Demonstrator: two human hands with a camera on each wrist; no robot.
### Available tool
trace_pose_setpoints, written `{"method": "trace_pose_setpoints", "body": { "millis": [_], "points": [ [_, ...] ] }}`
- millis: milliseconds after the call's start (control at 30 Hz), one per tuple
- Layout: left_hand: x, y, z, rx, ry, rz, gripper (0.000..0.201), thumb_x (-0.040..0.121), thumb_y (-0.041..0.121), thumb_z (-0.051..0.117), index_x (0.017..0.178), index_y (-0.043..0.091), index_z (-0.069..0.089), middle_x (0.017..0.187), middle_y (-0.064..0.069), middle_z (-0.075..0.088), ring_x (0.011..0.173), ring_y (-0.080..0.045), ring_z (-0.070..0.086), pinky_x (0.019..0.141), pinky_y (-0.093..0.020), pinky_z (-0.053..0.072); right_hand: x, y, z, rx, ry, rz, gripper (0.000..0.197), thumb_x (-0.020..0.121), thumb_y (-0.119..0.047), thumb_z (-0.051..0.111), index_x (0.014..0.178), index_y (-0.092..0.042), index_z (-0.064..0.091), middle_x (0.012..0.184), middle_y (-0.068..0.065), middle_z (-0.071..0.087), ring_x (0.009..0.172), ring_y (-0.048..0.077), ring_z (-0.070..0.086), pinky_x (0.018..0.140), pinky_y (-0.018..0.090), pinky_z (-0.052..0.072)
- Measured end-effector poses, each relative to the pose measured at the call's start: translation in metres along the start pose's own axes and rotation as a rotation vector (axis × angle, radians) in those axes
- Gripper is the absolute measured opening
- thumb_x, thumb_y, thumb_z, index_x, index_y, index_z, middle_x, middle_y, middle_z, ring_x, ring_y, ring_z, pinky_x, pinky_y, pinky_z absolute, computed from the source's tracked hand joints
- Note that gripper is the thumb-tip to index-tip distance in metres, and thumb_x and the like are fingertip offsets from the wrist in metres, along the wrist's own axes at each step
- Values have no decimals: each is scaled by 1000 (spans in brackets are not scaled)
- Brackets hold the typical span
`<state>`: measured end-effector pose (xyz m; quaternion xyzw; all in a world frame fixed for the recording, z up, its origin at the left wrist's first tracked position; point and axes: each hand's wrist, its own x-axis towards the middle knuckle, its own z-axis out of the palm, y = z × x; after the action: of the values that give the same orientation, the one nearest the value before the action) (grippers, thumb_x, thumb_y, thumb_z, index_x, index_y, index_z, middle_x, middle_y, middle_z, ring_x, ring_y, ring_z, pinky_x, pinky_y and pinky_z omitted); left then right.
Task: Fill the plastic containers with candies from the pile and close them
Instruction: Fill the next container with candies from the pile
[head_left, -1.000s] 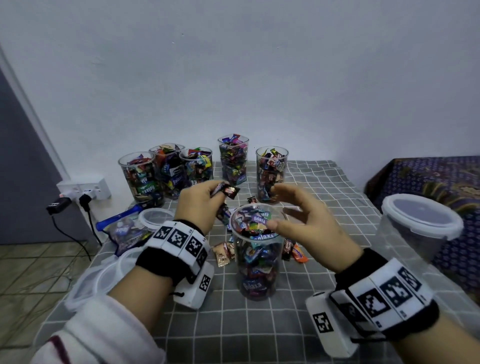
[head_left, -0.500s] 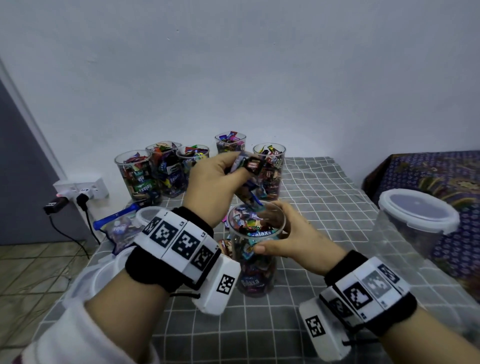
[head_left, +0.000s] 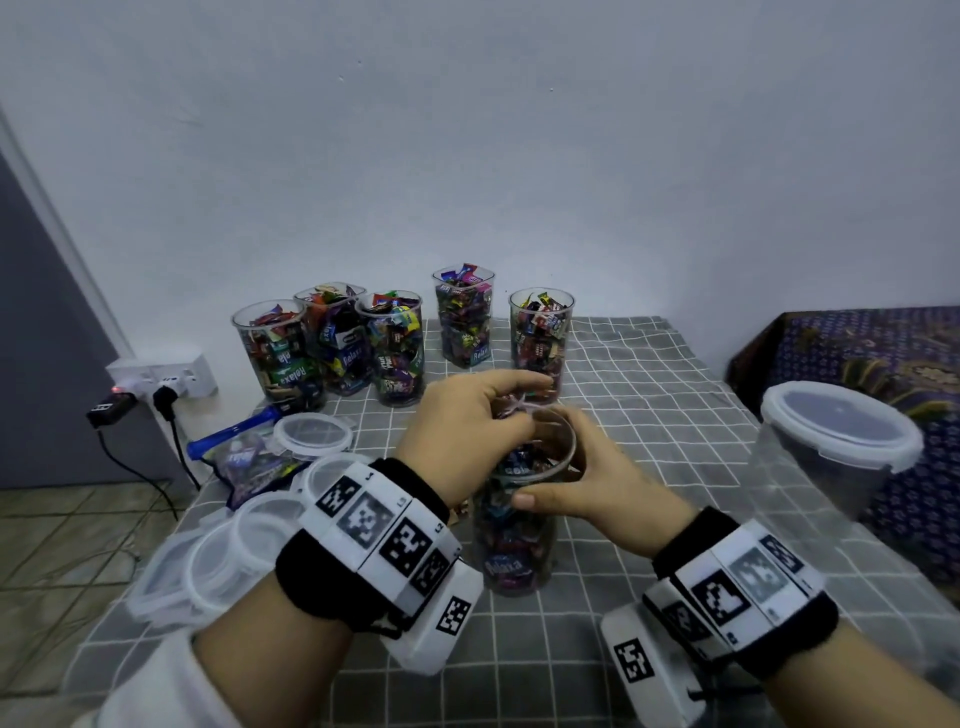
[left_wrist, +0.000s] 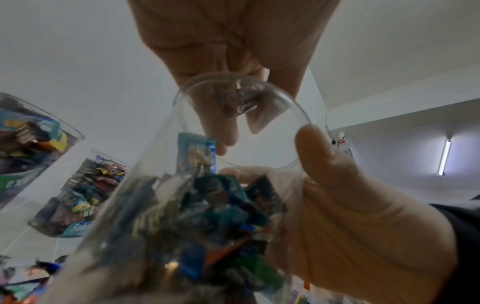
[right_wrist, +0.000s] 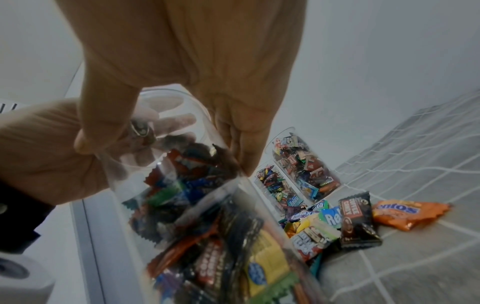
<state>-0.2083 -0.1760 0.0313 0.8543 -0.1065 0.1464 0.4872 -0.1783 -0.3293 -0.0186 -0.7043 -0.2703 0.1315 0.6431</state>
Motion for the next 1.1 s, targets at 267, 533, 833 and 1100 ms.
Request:
{"method": "trace_pose_setpoints", "body": {
  "millis": [267, 533, 833, 1100],
  "points": [
    [0, -3, -1, -72, -18, 0, 29, 76, 14, 65, 100, 29, 71, 92, 9, 71, 90, -5, 66, 86, -32, 54, 0, 3, -1, -9, 9, -6, 72, 61, -10, 78, 123, -25, 44, 118, -4, 62, 111, 6, 59, 92, 22, 48],
    [6, 3, -3, -92, -117, 6, 23, 78, 38, 71, 100, 32, 69, 88, 10, 72, 81, 0, 67, 70, -23, 53, 1, 2, -1, -94, 2, 0, 85, 59, -30, 84, 131, -29, 39, 128, -4, 57, 123, 8, 51, 105, 38, 41],
    [21, -12, -26, -84, 149, -41, 37, 84, 57, 51, 100, 30, 70, 96, 5, 71, 84, -15, 66, 79, -40, 55, -1, -4, -13, -136, -135, 95, 78, 69, -2, 79, 129, -27, 37, 121, -5, 58, 109, 0, 58, 88, 16, 47],
    [31, -59, -28, 166, -47, -364, 52, 89, 17, 60, 137, 29, 42, 134, -3, 50, 105, -27, 59, 79, -43, 56, 14, 10, -28, -792, -177, 232, 87, 75, -15, 72, 146, -24, 22, 142, -2, 34, 129, 14, 35, 109, 27, 30]
  ]
}}
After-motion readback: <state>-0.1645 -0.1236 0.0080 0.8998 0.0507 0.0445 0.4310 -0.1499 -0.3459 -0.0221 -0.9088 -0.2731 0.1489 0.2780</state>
